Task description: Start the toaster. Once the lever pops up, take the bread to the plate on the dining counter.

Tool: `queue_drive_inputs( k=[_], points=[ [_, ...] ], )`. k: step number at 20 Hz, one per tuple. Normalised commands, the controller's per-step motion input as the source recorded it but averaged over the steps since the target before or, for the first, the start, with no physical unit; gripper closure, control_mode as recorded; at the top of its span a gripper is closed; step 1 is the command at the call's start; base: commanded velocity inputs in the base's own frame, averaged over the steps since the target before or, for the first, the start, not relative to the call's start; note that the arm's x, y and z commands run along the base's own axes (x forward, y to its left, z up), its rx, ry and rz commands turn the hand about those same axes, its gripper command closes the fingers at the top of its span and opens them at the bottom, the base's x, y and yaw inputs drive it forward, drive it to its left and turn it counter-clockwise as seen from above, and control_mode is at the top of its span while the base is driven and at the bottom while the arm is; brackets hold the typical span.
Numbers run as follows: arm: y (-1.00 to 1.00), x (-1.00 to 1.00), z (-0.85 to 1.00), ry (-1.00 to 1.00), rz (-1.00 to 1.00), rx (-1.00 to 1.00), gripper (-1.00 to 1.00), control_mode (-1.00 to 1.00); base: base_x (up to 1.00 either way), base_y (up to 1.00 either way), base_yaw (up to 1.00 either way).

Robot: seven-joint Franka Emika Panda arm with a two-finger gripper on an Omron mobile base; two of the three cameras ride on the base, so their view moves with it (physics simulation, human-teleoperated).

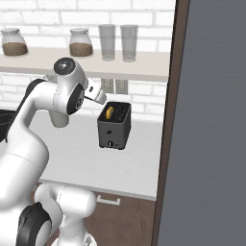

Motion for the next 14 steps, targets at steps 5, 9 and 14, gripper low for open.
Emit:
queue_drive_inputs(
  k=[5, 9, 14],
  points=[
    [0.00, 0.00, 0.00, 0.00, 0.00, 0.00, -1.00, -1.00, 0.00, 0.00, 0.00],
    [0.00, 0.00, 0.00, 0.00, 0.00, 0.00, -1.00, -1.00, 0.00, 0.00, 0.00],
    [0.00, 0.00, 0.00, 0.00, 0.00, 0.00, -1.00, -1.00, 0.00, 0.00, 0.00]
  ],
)
